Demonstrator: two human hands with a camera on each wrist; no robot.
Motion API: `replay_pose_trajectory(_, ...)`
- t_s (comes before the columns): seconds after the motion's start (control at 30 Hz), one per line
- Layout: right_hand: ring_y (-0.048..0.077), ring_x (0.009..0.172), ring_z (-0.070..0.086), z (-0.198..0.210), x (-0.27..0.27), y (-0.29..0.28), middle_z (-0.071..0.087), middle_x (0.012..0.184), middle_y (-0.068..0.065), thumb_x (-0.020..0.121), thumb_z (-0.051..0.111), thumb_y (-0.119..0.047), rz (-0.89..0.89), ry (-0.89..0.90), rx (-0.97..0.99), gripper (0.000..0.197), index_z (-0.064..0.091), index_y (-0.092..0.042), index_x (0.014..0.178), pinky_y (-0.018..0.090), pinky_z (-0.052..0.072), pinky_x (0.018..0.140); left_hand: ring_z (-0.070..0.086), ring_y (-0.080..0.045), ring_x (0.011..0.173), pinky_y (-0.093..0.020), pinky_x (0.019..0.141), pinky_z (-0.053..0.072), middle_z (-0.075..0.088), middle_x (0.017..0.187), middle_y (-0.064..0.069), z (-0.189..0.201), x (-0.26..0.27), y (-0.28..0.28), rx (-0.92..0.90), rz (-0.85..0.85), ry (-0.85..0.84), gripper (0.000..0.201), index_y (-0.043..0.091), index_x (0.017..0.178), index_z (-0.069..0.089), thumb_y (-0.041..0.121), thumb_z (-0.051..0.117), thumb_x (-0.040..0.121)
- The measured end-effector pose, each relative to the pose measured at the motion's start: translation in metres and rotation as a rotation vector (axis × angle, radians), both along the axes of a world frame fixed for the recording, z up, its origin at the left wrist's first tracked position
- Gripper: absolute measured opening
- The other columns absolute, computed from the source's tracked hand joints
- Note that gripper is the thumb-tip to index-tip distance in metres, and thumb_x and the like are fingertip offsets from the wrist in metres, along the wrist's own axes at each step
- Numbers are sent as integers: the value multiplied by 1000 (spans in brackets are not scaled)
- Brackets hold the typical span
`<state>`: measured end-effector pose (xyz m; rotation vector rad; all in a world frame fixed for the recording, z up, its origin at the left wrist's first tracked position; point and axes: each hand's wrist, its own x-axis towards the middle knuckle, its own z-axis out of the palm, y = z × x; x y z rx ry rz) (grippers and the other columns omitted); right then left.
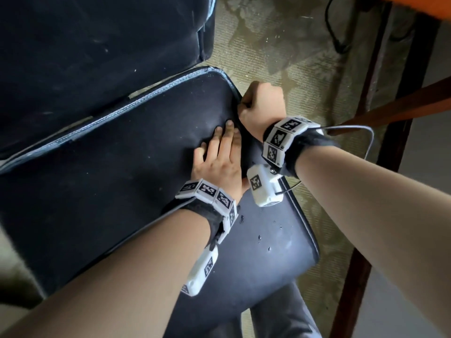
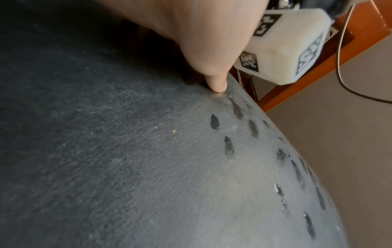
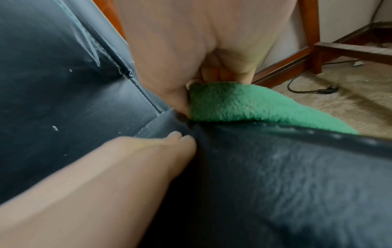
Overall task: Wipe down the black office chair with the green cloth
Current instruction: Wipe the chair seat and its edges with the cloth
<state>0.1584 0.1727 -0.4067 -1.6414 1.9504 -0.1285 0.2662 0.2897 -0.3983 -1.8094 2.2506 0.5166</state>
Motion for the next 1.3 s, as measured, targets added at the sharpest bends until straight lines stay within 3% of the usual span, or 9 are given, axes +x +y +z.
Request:
replay_pose_trajectory(0.1,32,85,65,3,-1,-5,69,92,13,76,52,-18,-9,-17,-11,12,63,-17,82,23,37,63,31,-29,145,-48,107,34,22,163,-12,0,0,-1,-6,-5,11,96,6,153,28,58,39,73)
replay_pose_trajectory(0.17,31,85,65,4,-6,-1,70,90,12,76,54,-19,4,-21,10,9,62,-18,80,21,36,63,28,-28,147,-47,108,33,18,164,-12,-1,-1,-1,-7,-4,-7,96,6,155,24,60,47,79)
replay_pose_trajectory(0.33,35,81,63,9,-30,31,69,82,14,75,56,-19,26,-38,97,13,65,-10,79,24,41,64,6,-22,153,-43,115,20,-6,166,-5,2,-8,-2,76,21,-17,104,12,158,4,63,58,86)
replay_pose_trajectory(0.53,34,90,61,11,-43,60,70,84,10,82,60,-16,-16,-57,117,9,66,-10,86,24,38,69,2,-23,153,-45,119,17,-8,166,-3,6,-14,2,91,58,-18,103,11,158,0,56,60,88)
replay_pose_trajectory(0.7,34,89,63,6,-30,42,71,87,10,80,58,-15,-21,-48,83,10,66,-11,85,25,40,71,0,-24,153,-47,120,14,-10,166,-4,6,-16,1,110,66,-15,101,10,157,-1,54,59,89)
replay_pose_trajectory(0.83,35,89,64,3,-11,8,69,94,14,77,53,-17,1,-29,35,18,66,-12,89,24,38,66,5,-26,153,-47,118,18,-2,166,-8,7,-13,1,83,54,-39,100,8,157,5,52,60,87)
replay_pose_trajectory(1.07,32,90,64,5,1,-16,68,97,15,79,53,-14,23,-41,-10,19,65,-9,93,25,40,65,7,-26,152,-46,117,21,-5,166,-8,5,-9,-5,66,55,-32,102,8,157,2,55,58,86)
replay_pose_trajectory(1.23,25,88,64,6,-14,0,70,91,7,83,61,-22,-14,-100,-32,16,70,-12,91,22,39,68,25,-24,147,-43,105,32,14,165,-4,11,-3,-8,18,40,-25,99,12,155,22,63,63,81)
replay_pose_trajectory(1.3,25,89,63,3,-23,10,70,92,7,84,63,-24,-20,-128,-11,15,70,-14,92,21,39,69,36,-25,138,-42,98,35,23,161,-3,17,4,-14,-6,11,2,89,14,152,30,57,66,82)
